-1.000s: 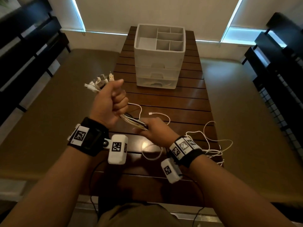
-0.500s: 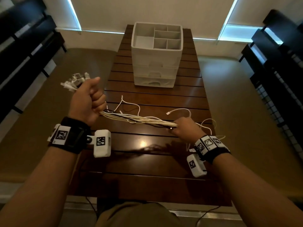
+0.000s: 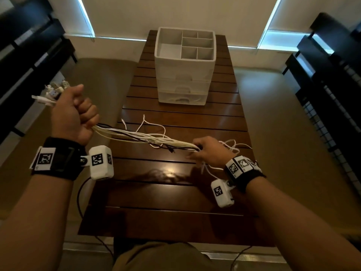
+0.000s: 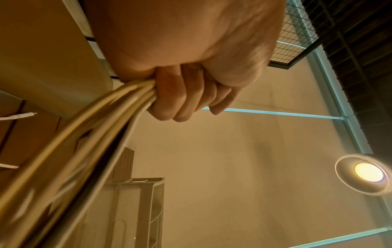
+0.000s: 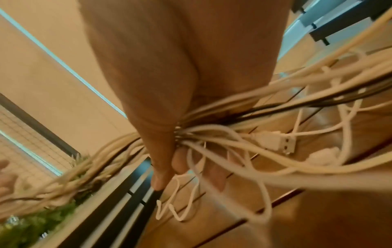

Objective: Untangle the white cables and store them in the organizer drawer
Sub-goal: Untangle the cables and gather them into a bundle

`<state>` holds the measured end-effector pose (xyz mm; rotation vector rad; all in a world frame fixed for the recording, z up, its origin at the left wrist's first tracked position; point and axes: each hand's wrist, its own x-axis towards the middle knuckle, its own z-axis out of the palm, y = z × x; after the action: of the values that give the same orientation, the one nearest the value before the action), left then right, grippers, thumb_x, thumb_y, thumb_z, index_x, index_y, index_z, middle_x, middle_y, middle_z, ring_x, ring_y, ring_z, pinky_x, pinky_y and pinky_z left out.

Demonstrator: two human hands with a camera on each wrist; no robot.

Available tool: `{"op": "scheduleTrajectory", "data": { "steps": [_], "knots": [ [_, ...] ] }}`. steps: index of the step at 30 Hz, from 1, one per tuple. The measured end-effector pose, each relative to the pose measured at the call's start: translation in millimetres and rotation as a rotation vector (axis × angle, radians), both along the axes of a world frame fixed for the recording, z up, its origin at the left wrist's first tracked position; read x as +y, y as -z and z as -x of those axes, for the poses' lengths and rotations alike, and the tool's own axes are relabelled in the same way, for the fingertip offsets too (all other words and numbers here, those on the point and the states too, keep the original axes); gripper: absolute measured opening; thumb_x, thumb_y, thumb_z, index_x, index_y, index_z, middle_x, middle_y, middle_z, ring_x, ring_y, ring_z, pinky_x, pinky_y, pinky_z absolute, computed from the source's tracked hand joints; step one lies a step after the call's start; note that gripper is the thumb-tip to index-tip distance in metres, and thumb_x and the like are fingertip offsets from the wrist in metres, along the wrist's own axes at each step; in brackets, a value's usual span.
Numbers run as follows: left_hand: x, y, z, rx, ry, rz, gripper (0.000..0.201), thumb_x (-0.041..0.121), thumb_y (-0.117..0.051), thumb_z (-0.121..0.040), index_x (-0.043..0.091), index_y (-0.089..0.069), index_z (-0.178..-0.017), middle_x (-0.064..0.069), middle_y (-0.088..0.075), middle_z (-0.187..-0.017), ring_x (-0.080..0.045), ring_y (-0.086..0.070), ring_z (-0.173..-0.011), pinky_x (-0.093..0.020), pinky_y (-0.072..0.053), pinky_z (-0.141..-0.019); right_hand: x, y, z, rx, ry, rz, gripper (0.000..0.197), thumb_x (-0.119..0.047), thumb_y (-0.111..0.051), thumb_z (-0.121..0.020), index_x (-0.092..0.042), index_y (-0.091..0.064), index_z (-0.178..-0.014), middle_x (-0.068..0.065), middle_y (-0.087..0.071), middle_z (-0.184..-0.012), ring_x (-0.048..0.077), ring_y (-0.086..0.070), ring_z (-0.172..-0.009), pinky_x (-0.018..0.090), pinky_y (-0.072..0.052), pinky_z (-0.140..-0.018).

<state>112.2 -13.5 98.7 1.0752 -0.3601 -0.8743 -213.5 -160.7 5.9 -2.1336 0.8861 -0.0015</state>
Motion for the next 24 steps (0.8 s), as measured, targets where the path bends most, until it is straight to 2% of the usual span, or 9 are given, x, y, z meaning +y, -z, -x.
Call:
{"op": "scheduleTrajectory", "data": {
  "steps": [3,7,9,12,14,17,20,21,24],
  "knots": [
    [0,0,-1,-0.022,-0.014,-0.010,0.049,0.034,-0.055,-0.101,0.028,-0.028,-0.061,0.008,-0.016,-0.051,-0.010,-0.009,-0.045,-0.024,-0.011,-0.038,-13,14,12,0.097,0.069,0.144,0.017,-0.036,-0.081,-0.088,-0.026,-0.068,-0.081,-0.004,-0.068,-0.075,0.016,-0.067,-0.073,0.027,-0.048,-0.065],
    [-4,2,-5,-0.006,-0.017,0.001,0.050,0.034,-0.055,-0.101,0.028,-0.026,-0.061,0.007,-0.015,-0.051,-0.011,-0.008,-0.045,-0.025,-0.011,-0.039,-31,18,30,0.344,0.085,0.366,0.021,-0.046,-0.072,-0.092,-0.031,-0.060,-0.083,-0.008,-0.059,-0.079,0.025,-0.062,-0.085,0.037,-0.043,-0.083],
    [-7,5,-7,-0.009,-0.024,-0.002,0.049,0.034,-0.056,-0.100,0.028,-0.027,-0.061,0.007,-0.015,-0.052,-0.011,-0.008,-0.046,-0.025,-0.011,-0.039,-32,15,34,0.343,0.048,0.324,0.026,-0.050,-0.074,-0.089,-0.028,-0.061,-0.085,-0.009,-0.060,-0.080,0.025,-0.063,-0.086,0.035,-0.042,-0.079],
    [-9,7,-14,-0.011,-0.075,-0.005,0.047,0.033,-0.055,-0.100,0.028,-0.028,-0.061,0.007,-0.015,-0.052,-0.011,-0.009,-0.045,-0.025,-0.012,-0.039,-34,4,45,0.168,0.034,0.082,0.038,-0.057,-0.078,-0.085,-0.022,-0.068,-0.096,-0.002,-0.066,-0.092,0.018,-0.062,-0.084,0.032,-0.045,-0.070],
    [-7,8,-23,-0.002,-0.120,-0.015,0.047,0.033,-0.055,-0.099,0.028,-0.028,-0.061,0.008,-0.015,-0.052,-0.011,-0.008,-0.046,-0.025,-0.012,-0.039,-41,1,57,0.119,0.053,0.048,0.030,-0.051,-0.078,-0.087,-0.023,-0.073,-0.098,-0.003,-0.068,-0.094,0.011,-0.062,-0.085,0.032,-0.045,-0.072],
    [-3,13,-31,-0.006,-0.148,-0.026,0.046,0.032,-0.059,-0.095,0.029,-0.028,-0.062,0.008,-0.014,-0.053,-0.011,-0.007,-0.047,-0.025,-0.011,-0.040,-53,9,75,0.049,0.234,0.042,0.007,-0.027,-0.075,-0.095,-0.024,-0.076,-0.088,-0.004,-0.071,-0.082,0.008,-0.063,-0.071,0.033,-0.049,-0.070],
    [1,15,-28,-0.037,-0.157,-0.038,0.045,0.039,-0.071,-0.072,0.028,-0.029,-0.060,0.008,-0.014,-0.053,-0.012,-0.007,-0.047,-0.025,-0.010,-0.040,-55,21,80,-0.037,0.380,-0.015,0.013,-0.019,-0.069,-0.099,-0.016,-0.075,-0.088,0.014,-0.071,-0.076,0.021,-0.063,-0.060,0.032,-0.054,-0.056],
    [2,16,-25,-0.044,-0.161,-0.040,0.044,0.041,-0.070,-0.068,0.028,-0.029,-0.059,0.008,-0.014,-0.052,-0.012,-0.007,-0.047,-0.026,-0.010,-0.040,-55,23,80,-0.068,0.404,-0.018,0.015,-0.021,-0.068,-0.100,-0.014,-0.074,-0.087,0.015,-0.069,-0.072,0.022,-0.061,-0.057,0.034,-0.052,-0.055],
    [4,17,-20,-0.051,-0.161,-0.041,0.044,0.042,-0.070,-0.067,0.028,-0.030,-0.058,0.008,-0.015,-0.052,-0.012,-0.007,-0.047,-0.026,-0.008,-0.042,-58,30,75,-0.144,0.521,-0.021,0.024,-0.023,-0.058,-0.105,-0.012,-0.074,-0.090,0.004,-0.061,-0.060,0.020,-0.057,-0.052,0.034,-0.049,-0.053]
  ]
}}
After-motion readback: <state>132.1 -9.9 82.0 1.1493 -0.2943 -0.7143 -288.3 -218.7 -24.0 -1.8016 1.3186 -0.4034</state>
